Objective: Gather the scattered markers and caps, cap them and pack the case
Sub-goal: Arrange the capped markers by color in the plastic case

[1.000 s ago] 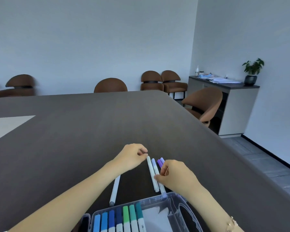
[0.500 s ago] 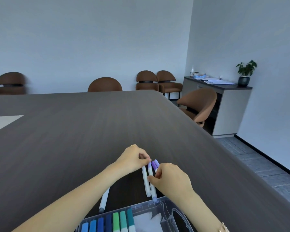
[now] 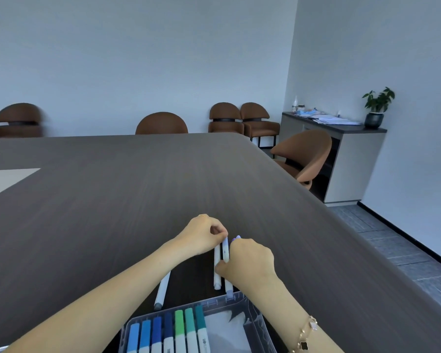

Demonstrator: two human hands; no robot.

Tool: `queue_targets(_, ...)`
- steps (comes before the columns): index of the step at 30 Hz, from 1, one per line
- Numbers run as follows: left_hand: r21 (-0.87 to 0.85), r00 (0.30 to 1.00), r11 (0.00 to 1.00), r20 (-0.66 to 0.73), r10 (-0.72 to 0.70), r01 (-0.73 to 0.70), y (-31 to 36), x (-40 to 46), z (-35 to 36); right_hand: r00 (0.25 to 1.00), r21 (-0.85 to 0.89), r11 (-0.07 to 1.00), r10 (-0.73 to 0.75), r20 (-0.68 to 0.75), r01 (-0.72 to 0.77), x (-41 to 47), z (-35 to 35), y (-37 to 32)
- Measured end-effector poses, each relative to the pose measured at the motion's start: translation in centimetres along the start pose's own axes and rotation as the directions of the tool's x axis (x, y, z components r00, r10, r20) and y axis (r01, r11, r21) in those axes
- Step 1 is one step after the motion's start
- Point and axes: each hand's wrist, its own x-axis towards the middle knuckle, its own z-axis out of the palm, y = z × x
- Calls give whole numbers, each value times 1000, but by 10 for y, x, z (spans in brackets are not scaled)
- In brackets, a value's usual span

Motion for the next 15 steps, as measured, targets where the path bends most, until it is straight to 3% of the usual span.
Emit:
queue_targets(6, -111, 999, 993, -8, -38, 37, 11, -30, -38, 995, 335, 941, 23, 92, -53, -16, -26, -6)
queue_targets(11, -61, 992, 997, 118, -44, 51, 16, -90, -35, 941, 368, 926, -42, 336, -90, -62, -29, -3)
queue_targets(15, -109, 995, 993, 97, -36, 47, 11, -127, -19, 917, 366, 925, -54, 394, -103, -96, -19, -3)
